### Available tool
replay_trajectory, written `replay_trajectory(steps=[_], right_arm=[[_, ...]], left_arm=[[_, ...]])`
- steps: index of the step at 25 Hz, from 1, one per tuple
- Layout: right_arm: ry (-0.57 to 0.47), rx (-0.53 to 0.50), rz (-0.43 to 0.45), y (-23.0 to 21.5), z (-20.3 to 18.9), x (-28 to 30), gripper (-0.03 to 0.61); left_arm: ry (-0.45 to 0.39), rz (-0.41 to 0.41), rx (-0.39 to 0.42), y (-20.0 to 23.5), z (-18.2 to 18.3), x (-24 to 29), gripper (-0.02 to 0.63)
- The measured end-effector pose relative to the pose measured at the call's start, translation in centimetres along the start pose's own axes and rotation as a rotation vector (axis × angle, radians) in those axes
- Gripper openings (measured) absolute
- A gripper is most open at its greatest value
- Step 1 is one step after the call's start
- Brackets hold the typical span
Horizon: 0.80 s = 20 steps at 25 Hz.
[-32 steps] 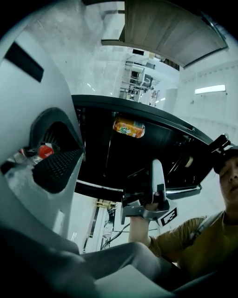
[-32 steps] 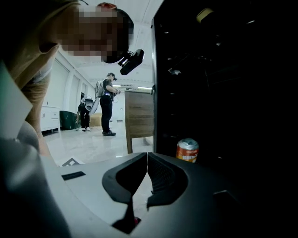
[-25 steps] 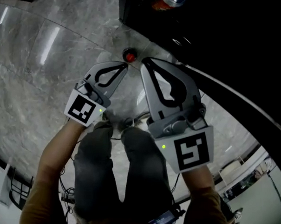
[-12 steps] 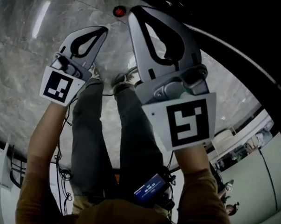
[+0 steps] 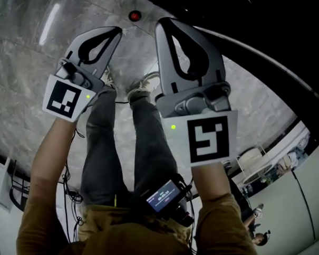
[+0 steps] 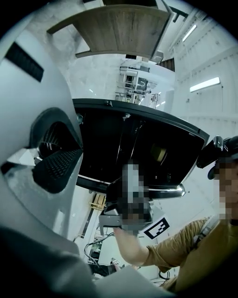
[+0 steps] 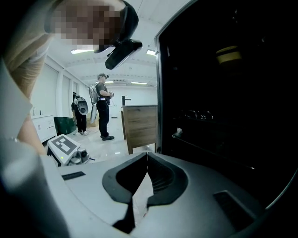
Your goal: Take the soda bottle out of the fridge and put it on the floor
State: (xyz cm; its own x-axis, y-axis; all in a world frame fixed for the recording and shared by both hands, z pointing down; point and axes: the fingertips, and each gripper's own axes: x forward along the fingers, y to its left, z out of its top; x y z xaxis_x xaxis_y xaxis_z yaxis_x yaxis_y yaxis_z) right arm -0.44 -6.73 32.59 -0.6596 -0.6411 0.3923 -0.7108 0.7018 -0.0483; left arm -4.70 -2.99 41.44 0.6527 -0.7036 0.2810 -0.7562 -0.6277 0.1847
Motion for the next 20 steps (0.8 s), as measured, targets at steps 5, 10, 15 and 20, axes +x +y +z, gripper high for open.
replay_trajectory(steps=[5,10,15,20], right_arm=[[-0.012,-0.013,-0.005,1.4,3.3,-2.0,0.002],[-0.050,-0.019,-0.033,2.5,7.6,-3.6,0.001],[-0.075,-0.029,-0.060,3.2,11.6,-5.8,0.002],[-0.065,-0.021,-0.097,3.3,14.5,-7.9,0.000]], left_arm=[[-0.015,0.000,-0.016,-1.8,3.6,-2.2,0.000],[-0.046,0.009,-0.007,-2.1,8.0,-4.1,0.000],[-0.084,-0.005,0.014,-3.1,12.8,-5.0,0.000],[-0.136,0.004,-0.028,-4.4,16.3,-5.7,0.001]])
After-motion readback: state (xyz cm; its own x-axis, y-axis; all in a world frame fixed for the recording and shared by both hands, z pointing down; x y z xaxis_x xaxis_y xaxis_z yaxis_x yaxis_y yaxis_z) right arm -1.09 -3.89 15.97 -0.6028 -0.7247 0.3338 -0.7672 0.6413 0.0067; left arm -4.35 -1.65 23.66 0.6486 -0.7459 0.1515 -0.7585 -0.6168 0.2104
